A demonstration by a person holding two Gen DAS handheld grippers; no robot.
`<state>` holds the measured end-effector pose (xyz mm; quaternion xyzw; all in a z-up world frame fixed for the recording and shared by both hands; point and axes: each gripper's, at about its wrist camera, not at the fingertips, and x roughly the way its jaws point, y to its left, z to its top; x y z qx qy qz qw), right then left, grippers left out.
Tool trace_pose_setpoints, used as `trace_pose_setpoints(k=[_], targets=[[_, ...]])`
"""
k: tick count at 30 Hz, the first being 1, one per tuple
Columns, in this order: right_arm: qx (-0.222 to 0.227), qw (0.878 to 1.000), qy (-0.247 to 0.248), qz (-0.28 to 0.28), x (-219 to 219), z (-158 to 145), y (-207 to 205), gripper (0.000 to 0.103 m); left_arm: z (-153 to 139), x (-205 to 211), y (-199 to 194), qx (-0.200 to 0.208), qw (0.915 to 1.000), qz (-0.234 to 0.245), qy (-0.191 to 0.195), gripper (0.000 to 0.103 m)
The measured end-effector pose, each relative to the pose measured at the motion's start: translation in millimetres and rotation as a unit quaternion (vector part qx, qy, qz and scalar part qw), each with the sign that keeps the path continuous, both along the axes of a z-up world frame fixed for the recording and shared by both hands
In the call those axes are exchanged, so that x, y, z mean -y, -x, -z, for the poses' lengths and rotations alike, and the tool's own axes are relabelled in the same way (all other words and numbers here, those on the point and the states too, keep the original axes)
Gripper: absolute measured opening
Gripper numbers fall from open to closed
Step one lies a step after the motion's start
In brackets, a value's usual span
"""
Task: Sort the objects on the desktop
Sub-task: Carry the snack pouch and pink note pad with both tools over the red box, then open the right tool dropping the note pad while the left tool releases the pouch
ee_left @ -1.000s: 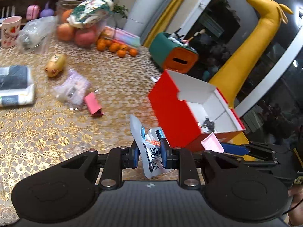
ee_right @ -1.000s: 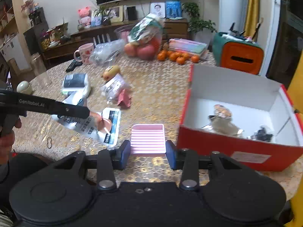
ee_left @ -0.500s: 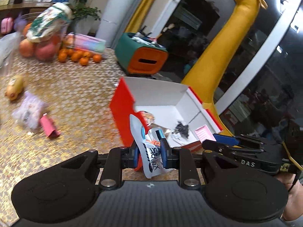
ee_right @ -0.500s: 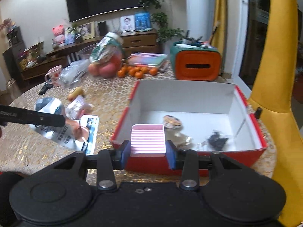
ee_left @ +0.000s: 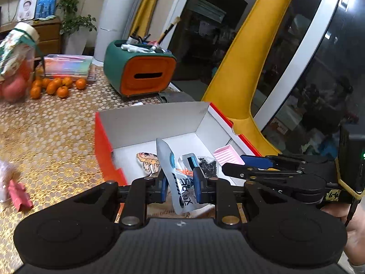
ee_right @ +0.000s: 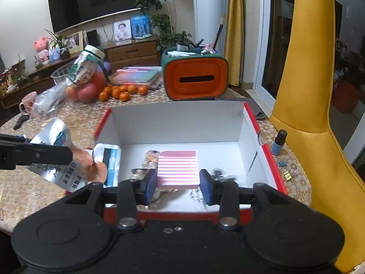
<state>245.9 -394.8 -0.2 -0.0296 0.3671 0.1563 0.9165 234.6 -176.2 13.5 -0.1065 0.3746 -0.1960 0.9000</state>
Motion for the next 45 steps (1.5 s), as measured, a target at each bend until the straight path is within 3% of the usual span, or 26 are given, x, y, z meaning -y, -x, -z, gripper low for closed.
trace_pose_setpoints(k=[14, 24, 30, 45], targets=[[-0.045, 0.998, 0.042, 0.026, -1, 40, -78, 0.039, 40, 40, -59, -0.042, 0.9983, 0.01, -0.04, 0.021], [-0.08, 0.995, 0.066, 0.005, -18, 58, -110, 0.039, 61, 51, -80, -0.076, 0.9956, 0.019, -0.051, 0.021], [-0.107, 0.99, 0.089, -0.002, -22, 61, -115, 0.039, 72, 51, -86, -0.096, 0.9935, 0.019, -0.057, 0.021], [-0.132, 0.988, 0.079, 0.009, -19, 65, -121, 0.04, 81, 56, -90, -0.109, 0.9917, 0.036, -0.059, 0.021]])
